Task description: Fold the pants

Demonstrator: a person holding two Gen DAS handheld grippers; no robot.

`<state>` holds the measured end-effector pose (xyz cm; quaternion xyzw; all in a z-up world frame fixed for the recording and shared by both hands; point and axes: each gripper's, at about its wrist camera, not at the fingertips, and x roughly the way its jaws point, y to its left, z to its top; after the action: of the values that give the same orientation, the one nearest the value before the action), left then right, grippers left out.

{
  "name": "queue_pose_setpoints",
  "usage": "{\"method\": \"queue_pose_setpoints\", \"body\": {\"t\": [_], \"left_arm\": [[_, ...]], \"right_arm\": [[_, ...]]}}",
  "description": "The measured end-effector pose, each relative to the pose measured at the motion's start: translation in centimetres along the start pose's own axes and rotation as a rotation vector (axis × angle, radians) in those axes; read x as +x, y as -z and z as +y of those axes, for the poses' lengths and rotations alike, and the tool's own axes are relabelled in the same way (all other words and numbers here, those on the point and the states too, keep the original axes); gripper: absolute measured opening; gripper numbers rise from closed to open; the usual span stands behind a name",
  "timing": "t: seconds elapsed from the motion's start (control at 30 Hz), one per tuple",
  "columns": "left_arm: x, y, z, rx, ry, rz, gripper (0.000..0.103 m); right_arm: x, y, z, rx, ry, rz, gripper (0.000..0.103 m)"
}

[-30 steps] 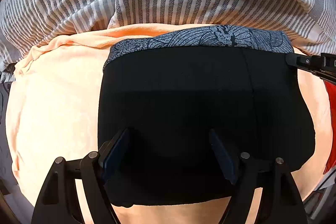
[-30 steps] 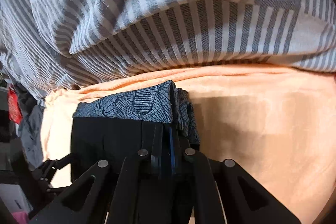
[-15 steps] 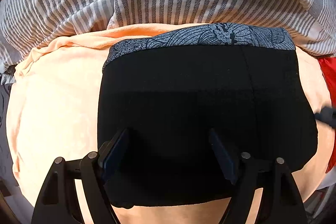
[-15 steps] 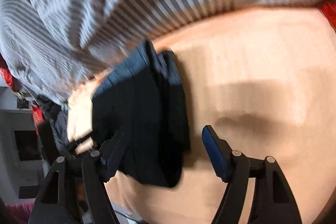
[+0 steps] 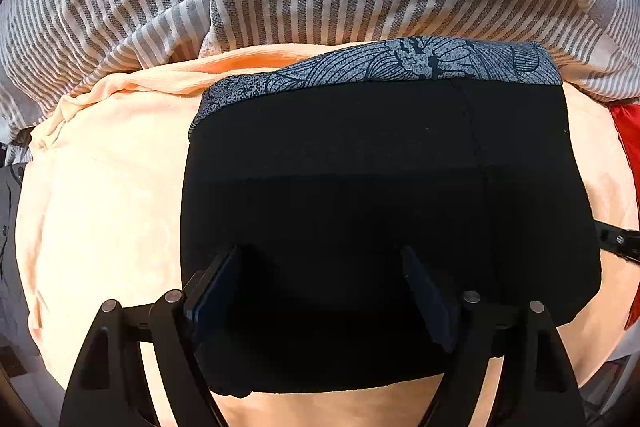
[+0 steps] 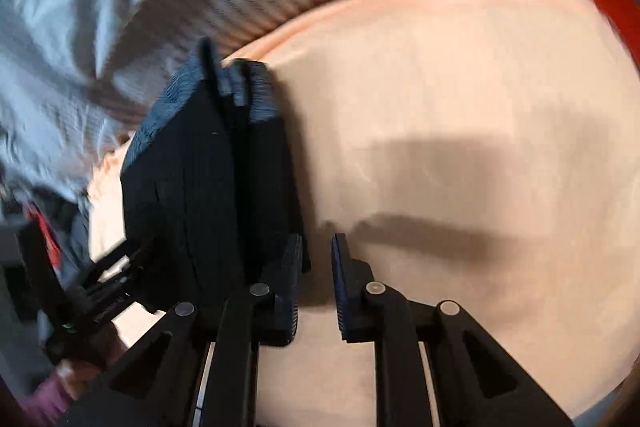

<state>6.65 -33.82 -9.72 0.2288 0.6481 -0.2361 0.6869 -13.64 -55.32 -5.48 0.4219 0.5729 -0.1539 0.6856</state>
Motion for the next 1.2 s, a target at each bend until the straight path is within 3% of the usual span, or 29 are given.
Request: {"method": "queue_pose_setpoints", "body": {"t": [0.13,0.3,0.53,0.73,0.87,1.0,1.2], "left_arm": [[0.4,0.0,0.5,-0.007,0.008,-0.007,0.091],[0.5,0.0,0.6,-0.008,0.012,-0.007,0.091],[-0.1,0.0,1.7,-0.033,0.035,0.008,0.091],[0.2,0.2,2.3,-0.038,0.042,0.004,0.091],[0.2,0.2,2.9,-0.042,0.054,0.006,0.091],[0.0,0.3,3.4,-0.046,0.057,0.016,0.091],[-1.3,1.2,4.4,-0.042,0.065,0.024,0.091]], "right_arm": [[-1.7,1.5,0.0,0.012,-0.016,-0.034,0.018],[-2.7,2.1,3.7,-0.086,-0.014,-0.083,0.02],[-1.4,1.5,8.4,-0.189,-0.016,-0.081,0.032],[1.6,1.8,8.3,-0.171,0.032,-0.036,0.035],[1.4,1.7,8.3,-0.167,0.028,-0.038,0.037],[1.0,1.9,8.4,-0.164,0.031,-0.037,0.047],[0.5,2.4,7.9,-0.158,0.039,-0.022,0.049]]}}
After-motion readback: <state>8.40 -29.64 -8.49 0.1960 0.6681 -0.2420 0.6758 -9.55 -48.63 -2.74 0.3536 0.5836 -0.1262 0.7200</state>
